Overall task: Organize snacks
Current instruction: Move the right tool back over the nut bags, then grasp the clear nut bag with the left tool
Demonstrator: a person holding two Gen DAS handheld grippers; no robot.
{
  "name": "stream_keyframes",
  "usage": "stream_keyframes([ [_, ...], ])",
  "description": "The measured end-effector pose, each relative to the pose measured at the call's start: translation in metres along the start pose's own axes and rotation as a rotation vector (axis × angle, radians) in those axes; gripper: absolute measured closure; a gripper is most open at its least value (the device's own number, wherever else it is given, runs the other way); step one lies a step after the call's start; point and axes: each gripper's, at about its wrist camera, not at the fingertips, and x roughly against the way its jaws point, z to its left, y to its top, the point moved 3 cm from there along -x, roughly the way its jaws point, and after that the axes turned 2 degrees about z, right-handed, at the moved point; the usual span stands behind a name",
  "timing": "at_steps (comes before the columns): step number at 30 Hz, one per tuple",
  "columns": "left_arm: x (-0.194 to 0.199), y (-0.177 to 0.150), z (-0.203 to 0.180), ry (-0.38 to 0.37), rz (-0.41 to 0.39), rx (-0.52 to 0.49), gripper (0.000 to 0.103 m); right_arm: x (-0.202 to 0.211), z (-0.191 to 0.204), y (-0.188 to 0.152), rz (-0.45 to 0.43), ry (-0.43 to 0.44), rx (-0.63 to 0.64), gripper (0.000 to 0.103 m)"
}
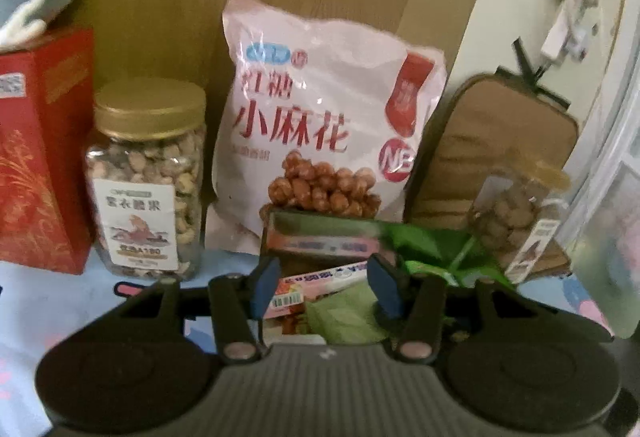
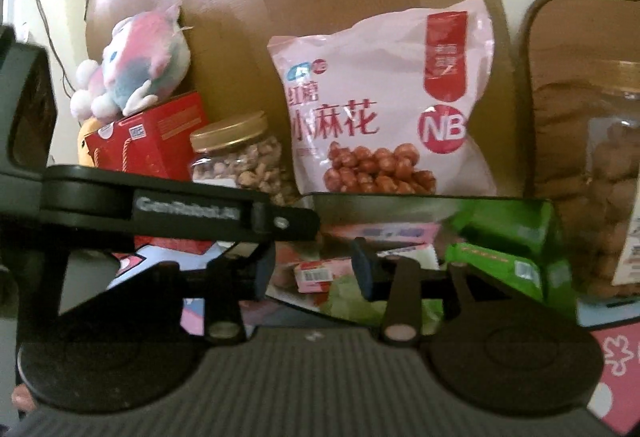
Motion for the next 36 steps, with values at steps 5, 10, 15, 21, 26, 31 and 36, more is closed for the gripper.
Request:
stream_keyframes([
  [5,0.044,-0.026,-0.006,-0.076,-0.017,-0.008,0.053,0.053,-0.024,-0.001,-0.074,-0.006,-0.088,0.058],
  [10,0.064,-0.071,-0.013,-0.183,0.059,0.011,0.053,0.103,-0.054,-0.035,-0.029,0.022,-0.215,0.058],
  [15,0.057,-0.098,-0.025,-0.221,0.157,-0.002,0.053,0.124,-0.07,-0.084,0.083,-0.041,-0.313,0.059],
  [21,0.029,-0.106,-0.036,-0.181,0.22,-0.037,0.044,0.139,-0.042,-0.122,0.152,0.064,-0.332,0.059],
  [26,0.015,-0.116,-0.045,-0.243,0.306,-0.011,0.044,0.142,-0.003,-0.128,0.18,0.046,-0.112,0.058],
  [31,0.024,-0.125,-0.057,-0.27,0.318,0.005,0.043,0.139,-0.007,-0.13,0.162,0.052,-0.107,0.058],
  [36,0.03,-0.115,-0.044,-0.361,0.294,0.146,0.048,0.139,-0.005,-0.131,0.153,0.043,-0.091,0.056],
])
